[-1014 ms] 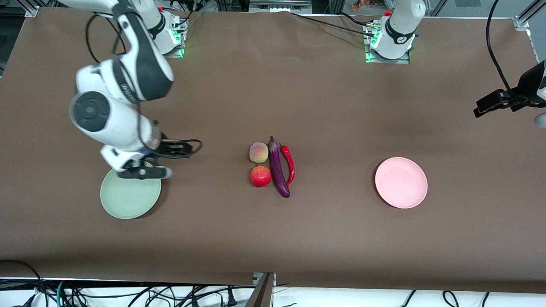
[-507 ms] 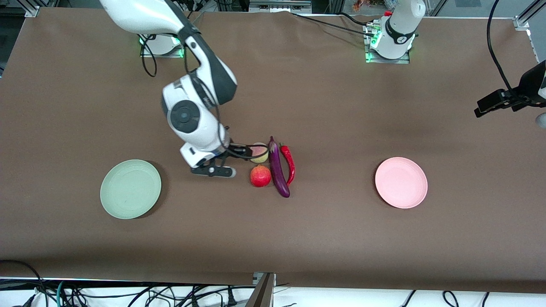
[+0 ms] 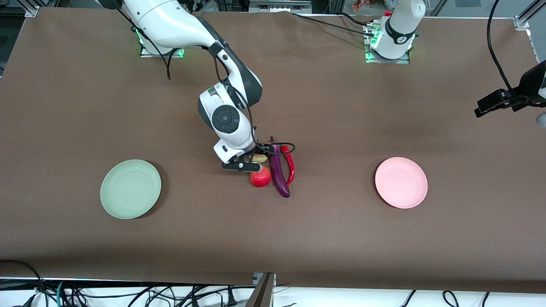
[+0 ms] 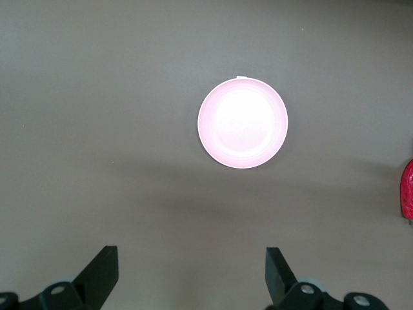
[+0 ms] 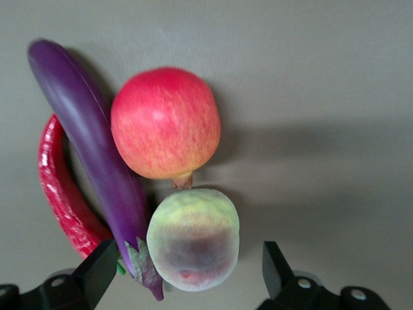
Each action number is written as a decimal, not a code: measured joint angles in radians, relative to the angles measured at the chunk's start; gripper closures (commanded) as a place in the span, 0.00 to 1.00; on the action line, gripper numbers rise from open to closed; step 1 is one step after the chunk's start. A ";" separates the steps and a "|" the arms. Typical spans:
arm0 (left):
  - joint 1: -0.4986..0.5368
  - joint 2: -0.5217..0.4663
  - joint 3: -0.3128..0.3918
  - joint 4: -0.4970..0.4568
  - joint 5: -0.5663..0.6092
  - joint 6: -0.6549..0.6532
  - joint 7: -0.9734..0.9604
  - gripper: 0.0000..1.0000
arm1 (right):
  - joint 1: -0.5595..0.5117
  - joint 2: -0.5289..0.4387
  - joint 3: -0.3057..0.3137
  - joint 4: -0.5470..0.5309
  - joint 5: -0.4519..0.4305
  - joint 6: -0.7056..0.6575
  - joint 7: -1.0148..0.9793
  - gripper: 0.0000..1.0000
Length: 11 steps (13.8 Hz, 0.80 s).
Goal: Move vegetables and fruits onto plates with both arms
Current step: 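Grasp and lift the peach with the right gripper while the left gripper reaches out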
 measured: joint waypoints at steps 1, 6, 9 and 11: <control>0.000 0.000 0.000 0.000 0.000 0.000 0.000 0.00 | 0.004 0.009 0.000 0.000 0.000 0.004 0.000 0.00; -0.003 0.013 -0.005 -0.001 -0.002 -0.001 0.009 0.00 | 0.019 0.043 -0.001 0.000 0.000 0.033 0.000 0.00; -0.006 0.061 -0.007 0.000 -0.089 0.011 0.030 0.00 | 0.021 0.060 -0.003 0.000 -0.002 0.066 0.000 0.00; -0.017 0.089 -0.027 0.000 -0.089 0.047 0.031 0.00 | 0.021 0.069 -0.005 0.000 -0.005 0.086 0.000 0.27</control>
